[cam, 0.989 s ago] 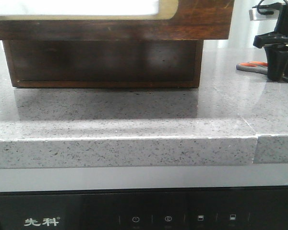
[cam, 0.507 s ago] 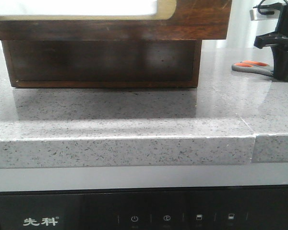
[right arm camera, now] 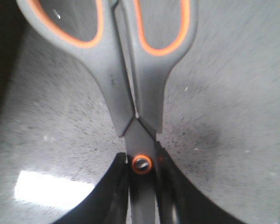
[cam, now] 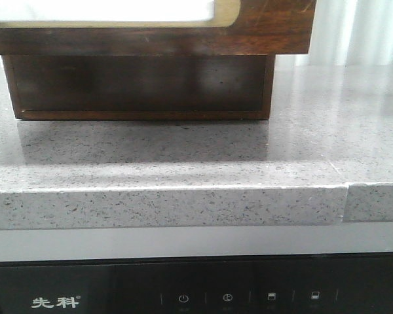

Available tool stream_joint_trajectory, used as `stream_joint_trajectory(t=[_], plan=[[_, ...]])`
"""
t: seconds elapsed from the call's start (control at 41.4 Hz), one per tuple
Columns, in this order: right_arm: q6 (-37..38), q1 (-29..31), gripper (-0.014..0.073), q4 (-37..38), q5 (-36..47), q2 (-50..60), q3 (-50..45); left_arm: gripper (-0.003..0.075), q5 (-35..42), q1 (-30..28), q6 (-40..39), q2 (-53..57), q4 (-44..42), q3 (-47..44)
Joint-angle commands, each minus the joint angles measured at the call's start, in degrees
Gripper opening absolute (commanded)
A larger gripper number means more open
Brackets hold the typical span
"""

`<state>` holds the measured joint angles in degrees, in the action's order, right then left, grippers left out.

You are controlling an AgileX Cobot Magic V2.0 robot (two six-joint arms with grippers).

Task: Put scissors in drawer with both arms
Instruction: 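Carry the scissors with the right gripper into the open drawer and release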

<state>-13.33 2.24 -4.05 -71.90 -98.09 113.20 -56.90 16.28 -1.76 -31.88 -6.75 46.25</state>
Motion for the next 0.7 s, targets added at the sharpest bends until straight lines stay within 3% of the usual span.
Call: stream_joint_trajectory(t=[0.0, 0.362, 0.676], plan=[[-1.0, -1.2, 0.0037, -1.0, 1.0, 8.1, 1.7, 0.0547, 4.1, 0.5, -0.5, -0.3, 0.1, 1.7], [-10.4, -16.4, 0.0037, -7.2, 2.4, 18.6, 1.7, 0.0547, 4.1, 0.5, -0.5, -0.3, 0.1, 1.7], [-23.1, -29.8, 0.0037, -11.5, 3.5, 14.0, 1.5, 0.0547, 4.1, 0.5, -0.5, -0.3, 0.1, 1.7]])
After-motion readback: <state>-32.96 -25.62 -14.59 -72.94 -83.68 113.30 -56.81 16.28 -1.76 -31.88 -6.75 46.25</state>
